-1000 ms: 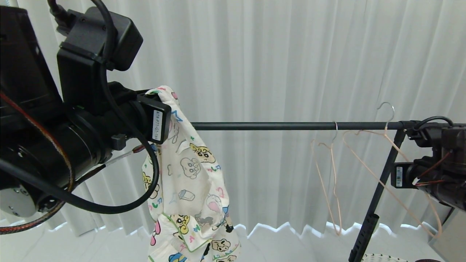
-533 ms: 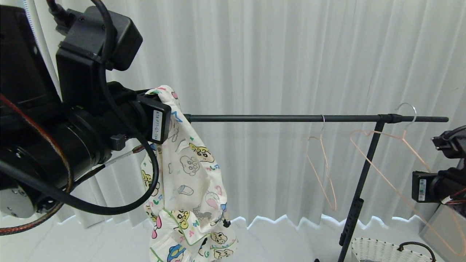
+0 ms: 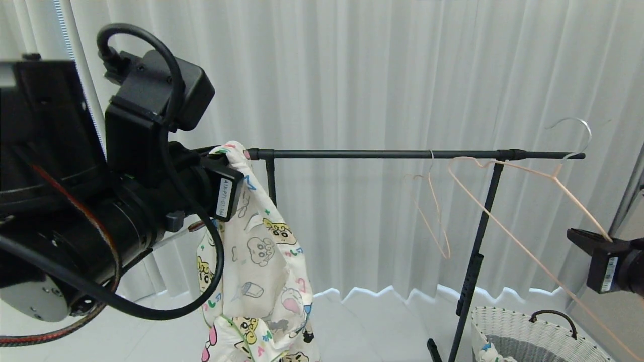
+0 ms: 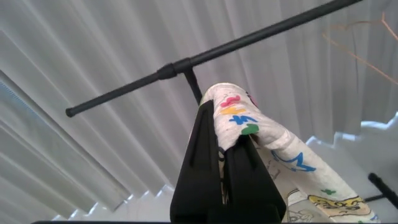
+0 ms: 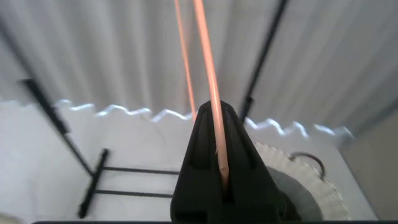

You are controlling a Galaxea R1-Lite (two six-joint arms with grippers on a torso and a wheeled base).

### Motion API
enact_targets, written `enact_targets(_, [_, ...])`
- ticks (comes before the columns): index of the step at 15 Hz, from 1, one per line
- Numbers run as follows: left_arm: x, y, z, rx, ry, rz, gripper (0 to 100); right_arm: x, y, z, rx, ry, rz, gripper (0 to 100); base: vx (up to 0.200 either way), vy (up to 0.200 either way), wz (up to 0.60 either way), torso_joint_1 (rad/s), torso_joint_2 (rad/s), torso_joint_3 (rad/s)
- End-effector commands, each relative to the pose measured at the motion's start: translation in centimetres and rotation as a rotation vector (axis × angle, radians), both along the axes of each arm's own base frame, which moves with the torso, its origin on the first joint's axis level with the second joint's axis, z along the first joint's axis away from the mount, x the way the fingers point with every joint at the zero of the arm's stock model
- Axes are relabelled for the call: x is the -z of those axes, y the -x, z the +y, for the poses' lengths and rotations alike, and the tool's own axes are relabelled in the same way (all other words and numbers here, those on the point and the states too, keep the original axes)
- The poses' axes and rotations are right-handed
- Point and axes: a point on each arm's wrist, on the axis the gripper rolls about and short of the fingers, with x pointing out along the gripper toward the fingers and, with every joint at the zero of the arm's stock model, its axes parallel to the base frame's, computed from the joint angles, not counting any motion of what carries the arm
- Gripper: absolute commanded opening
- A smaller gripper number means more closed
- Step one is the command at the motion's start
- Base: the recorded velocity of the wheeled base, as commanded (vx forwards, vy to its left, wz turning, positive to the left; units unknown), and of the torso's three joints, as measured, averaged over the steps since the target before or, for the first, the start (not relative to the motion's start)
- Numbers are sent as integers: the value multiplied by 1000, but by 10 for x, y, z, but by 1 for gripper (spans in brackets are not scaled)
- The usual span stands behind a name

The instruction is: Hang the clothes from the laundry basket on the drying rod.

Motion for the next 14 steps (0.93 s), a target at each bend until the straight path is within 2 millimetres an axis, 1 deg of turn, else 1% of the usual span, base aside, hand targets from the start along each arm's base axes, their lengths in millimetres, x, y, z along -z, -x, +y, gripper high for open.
enact_targets(1, [15, 2, -1, 10, -35, 40, 0, -10, 22, 8, -130, -45, -66, 0, 0, 0, 0, 0, 0, 0])
enact_targets(3, [32, 1, -4, 20, -71, 89, 0, -11, 46, 25, -327, -149, -18, 0, 0, 0, 0, 0, 0, 0])
enact_targets(4, [40, -4, -9, 16, -70, 115, 0, -10, 57, 30, -414, -185, 21, 0, 0, 0, 0, 0, 0, 0])
enact_targets(6, [56, -21, -23, -16, -6, 176, 0, -4, 79, 32, -548, -222, 123, 0, 0, 0, 0, 0, 0, 0])
enact_targets(8, [71, -34, -31, -47, 23, 227, 0, -2, 92, 31, -637, -263, 191, 0, 0, 0, 0, 0, 0, 0])
enact_targets(11, [72, -38, -35, -51, 44, 232, 0, 3, 98, 35, -683, -270, 264, 0, 0, 0, 0, 0, 0, 0])
enact_targets(12, [71, -38, -35, -55, 66, 231, 0, 5, 96, 43, -676, -281, 305, 0, 0, 0, 0, 0, 0, 0])
enact_targets(14, [65, -37, -40, -47, 131, 221, 0, 6, 94, 51, -707, -289, 329, 0, 0, 0, 0, 0, 0, 0])
